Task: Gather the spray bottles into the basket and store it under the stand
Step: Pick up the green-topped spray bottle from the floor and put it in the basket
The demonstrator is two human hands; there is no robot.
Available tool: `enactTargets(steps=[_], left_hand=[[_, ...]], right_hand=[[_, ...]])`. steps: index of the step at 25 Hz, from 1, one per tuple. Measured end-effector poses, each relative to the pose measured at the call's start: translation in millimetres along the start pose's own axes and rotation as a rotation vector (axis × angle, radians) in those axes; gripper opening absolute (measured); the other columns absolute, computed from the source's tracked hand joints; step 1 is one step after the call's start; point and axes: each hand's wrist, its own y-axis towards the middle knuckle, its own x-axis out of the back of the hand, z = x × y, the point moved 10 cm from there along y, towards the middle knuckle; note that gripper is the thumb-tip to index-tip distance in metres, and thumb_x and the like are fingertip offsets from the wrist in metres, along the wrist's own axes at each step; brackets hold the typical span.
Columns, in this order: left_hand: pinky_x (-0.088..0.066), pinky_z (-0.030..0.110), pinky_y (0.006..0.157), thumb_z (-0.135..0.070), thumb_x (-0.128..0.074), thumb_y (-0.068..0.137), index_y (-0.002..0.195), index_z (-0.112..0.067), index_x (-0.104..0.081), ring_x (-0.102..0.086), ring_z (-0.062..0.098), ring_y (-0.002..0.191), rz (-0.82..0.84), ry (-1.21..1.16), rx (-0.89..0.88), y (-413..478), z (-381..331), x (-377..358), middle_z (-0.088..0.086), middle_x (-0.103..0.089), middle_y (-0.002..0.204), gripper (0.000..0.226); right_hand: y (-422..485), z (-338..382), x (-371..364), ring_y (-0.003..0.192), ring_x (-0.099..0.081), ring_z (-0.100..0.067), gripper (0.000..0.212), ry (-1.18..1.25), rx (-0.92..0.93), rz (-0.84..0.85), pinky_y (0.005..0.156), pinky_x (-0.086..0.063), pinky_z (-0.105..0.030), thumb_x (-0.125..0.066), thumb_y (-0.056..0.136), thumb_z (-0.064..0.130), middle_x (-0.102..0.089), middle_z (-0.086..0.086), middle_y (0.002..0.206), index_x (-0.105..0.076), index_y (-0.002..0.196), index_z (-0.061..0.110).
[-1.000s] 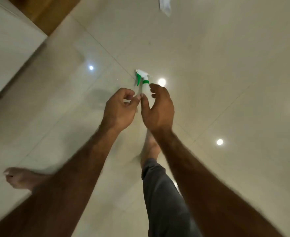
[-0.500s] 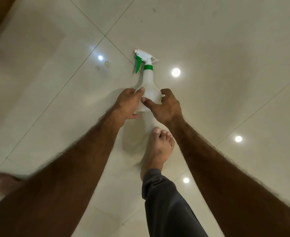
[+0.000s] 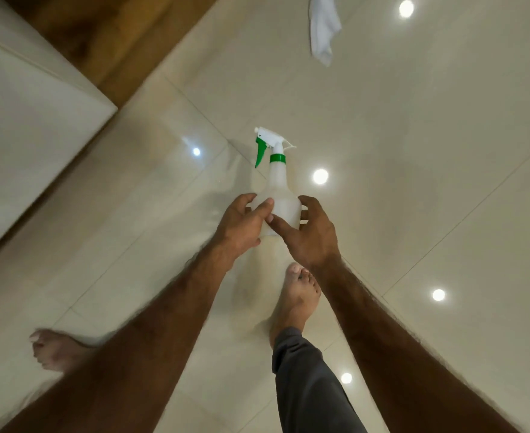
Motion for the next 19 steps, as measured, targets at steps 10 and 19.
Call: enactTargets(steps=[10, 19], left_hand=[[-0.065, 0.043, 0.087, -0.048, -0.058, 0.105, 0.138, -0.025, -0.059, -0.070, 0.030, 0.121, -0.005, -0.240, -0.175, -156, -108, 133, 0.006, -0.068, 0.139, 0.040], [-0.062, 0.037, 0.092, -0.022, -0.081, 0.080, 0.147, -0.027, -0.059, -0.071, 0.025, 0.125, 0.293, -0.342, -0.509, -338, -170, 299, 0.007, -0.072, 0.140, 0.070]], right_hand=[[-125, 192, 35, 0.105, -0.069, -0.015, 0.069, 0.240, 0.255, 0.059, 0.082, -0.062, -0.030, -0.084, 0.076, 0.048, -0.066, 0.010, 0.124, -0.052, 0.135, 0.030], [-274, 392, -4, 0.112, -0.070, -0.026, 0.074, 0.353, 0.449, 0.489, 0.090, -0.061, -0.044, -0.092, 0.070, 0.021, -0.076, -0.005, 0.117, -0.054, 0.134, 0.025]])
